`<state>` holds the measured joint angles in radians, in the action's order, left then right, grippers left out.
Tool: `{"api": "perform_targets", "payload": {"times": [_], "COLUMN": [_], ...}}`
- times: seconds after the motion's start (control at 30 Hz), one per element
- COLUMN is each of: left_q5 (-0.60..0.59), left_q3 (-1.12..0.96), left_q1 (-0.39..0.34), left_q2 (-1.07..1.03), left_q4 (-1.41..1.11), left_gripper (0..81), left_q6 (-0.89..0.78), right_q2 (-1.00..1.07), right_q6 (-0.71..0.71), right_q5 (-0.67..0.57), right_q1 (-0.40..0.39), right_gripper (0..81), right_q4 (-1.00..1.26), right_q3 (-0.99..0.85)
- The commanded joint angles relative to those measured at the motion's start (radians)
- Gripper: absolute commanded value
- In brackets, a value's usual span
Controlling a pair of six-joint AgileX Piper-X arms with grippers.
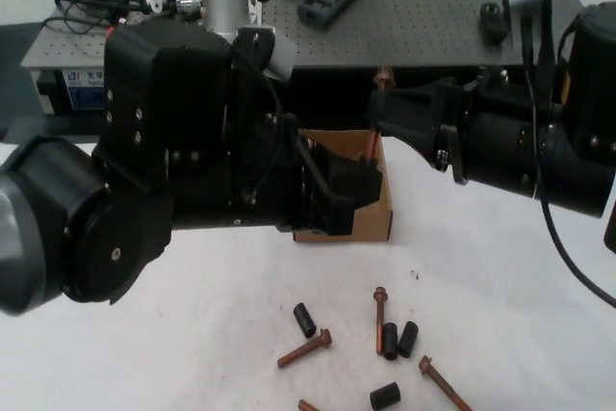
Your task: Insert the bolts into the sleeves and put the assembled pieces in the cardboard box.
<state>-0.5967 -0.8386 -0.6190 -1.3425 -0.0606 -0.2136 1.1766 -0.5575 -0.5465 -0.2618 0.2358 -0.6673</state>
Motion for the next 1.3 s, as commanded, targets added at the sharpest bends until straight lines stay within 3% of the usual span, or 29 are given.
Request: {"api": "perform_targets", "payload": {"times": [0.0,0.13,0.17,0.27,0.4,0.5,0.63,0.83,1.03,1.27], "left_q5": [0.018,0.018,0.018,0.073,0.306,0.363,0.440,0.475,0.480,0.402], "left_q3": [-0.010,-0.010,-0.010,-0.010,-0.014,-0.072,-0.274,-0.687,-1.076,-1.280], "left_q1": [0.000,0.000,0.000,0.000,0.003,0.016,0.015,0.016,0.018,0.018], "left_q2": [0.012,0.012,0.012,0.012,-0.003,-0.071,-0.238,-0.588,-0.899,-1.072], "left_q4": [-0.033,-0.033,-0.039,-0.082,-0.163,-0.168,-0.008,0.370,0.604,0.741], "left_gripper": [0.6,0.6,0.6,0.6,0.6,0.6,0.6,0.6,0.6,0.6], "left_q6": [0.035,0.144,0.178,0.205,0.067,0.033,0.025,0.020,-0.003,-0.101], "right_q2": [-0.013,-0.013,-0.013,-0.027,-0.108,-0.198,-0.286,-0.316,-0.318,-0.318], "right_q6": [0.041,0.042,0.040,0.038,0.049,0.168,0.335,0.465,0.469,0.469], "right_q5": [-0.078,-0.091,-0.091,-0.101,-0.124,-0.107,0.027,0.243,0.261,0.267], "right_q1": [-0.009,-0.009,-0.007,0.021,0.108,0.176,0.233,0.240,0.240,0.240], "right_gripper": [7.4,39.4,42.1,37.2,34.5,34.5,34.5,34.5,34.5,34.5], "right_q4": [-0.006,-0.006,-0.006,-0.009,-0.131,-0.338,-0.620,-0.921,-1.037,-1.044], "right_q3": [-0.003,-0.003,-0.003,-0.003,0.004,0.004,0.004,0.004,0.004,0.004]}}
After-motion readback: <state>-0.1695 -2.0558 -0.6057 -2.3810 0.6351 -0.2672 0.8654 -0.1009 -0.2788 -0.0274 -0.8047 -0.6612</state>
